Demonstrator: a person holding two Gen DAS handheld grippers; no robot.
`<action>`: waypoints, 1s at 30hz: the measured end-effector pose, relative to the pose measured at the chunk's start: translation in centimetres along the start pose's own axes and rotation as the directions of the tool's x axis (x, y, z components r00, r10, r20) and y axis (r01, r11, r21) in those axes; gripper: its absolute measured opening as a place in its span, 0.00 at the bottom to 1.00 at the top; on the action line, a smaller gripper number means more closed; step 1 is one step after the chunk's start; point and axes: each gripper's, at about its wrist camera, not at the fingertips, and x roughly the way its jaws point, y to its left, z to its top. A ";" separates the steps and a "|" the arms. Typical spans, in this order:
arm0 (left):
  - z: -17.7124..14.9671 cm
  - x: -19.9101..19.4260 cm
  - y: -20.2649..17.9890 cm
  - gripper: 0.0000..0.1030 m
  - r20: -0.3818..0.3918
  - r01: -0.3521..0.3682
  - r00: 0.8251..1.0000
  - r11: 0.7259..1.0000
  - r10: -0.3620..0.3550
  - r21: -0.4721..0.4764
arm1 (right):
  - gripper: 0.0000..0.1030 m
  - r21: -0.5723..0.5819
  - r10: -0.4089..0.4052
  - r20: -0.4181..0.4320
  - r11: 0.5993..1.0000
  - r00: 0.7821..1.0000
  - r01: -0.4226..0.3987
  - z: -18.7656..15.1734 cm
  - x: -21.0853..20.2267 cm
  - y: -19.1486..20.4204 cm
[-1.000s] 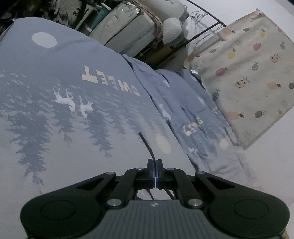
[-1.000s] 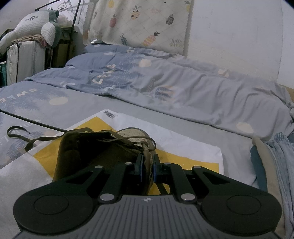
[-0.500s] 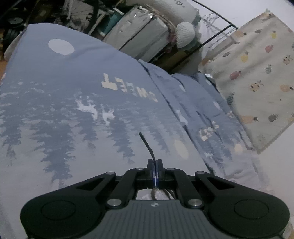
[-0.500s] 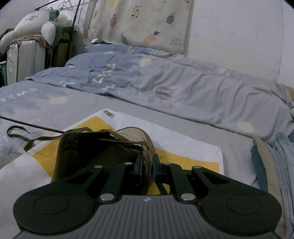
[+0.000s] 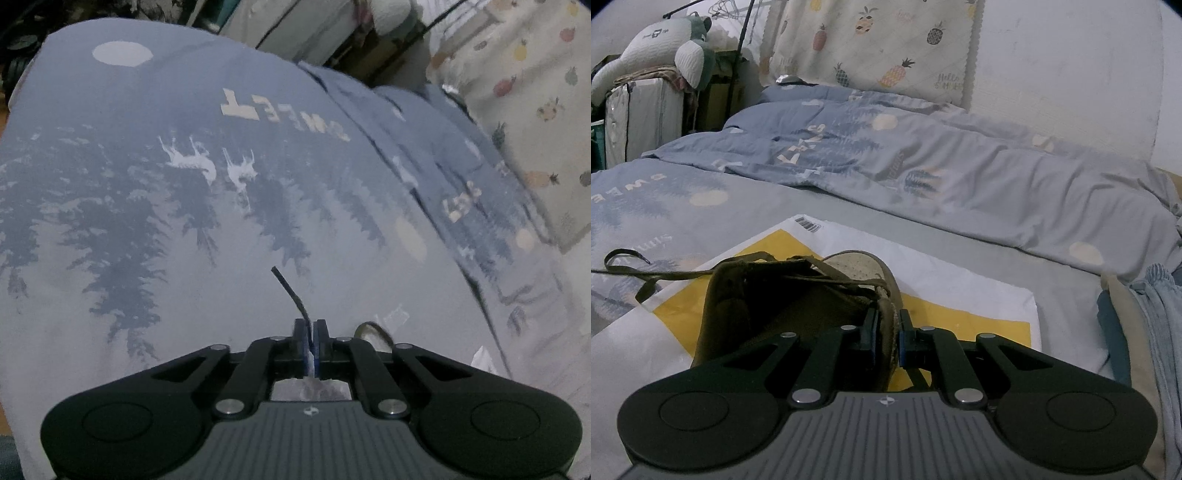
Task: Lace up shoes with both hands
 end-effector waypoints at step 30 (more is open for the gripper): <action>-2.1 4.1 -7.6 0.24 0.012 -0.050 0.998 0.768 0.055 0.639 | 0.08 0.021 0.039 -0.002 0.999 0.999 -0.039 -0.1 -0.4 -0.1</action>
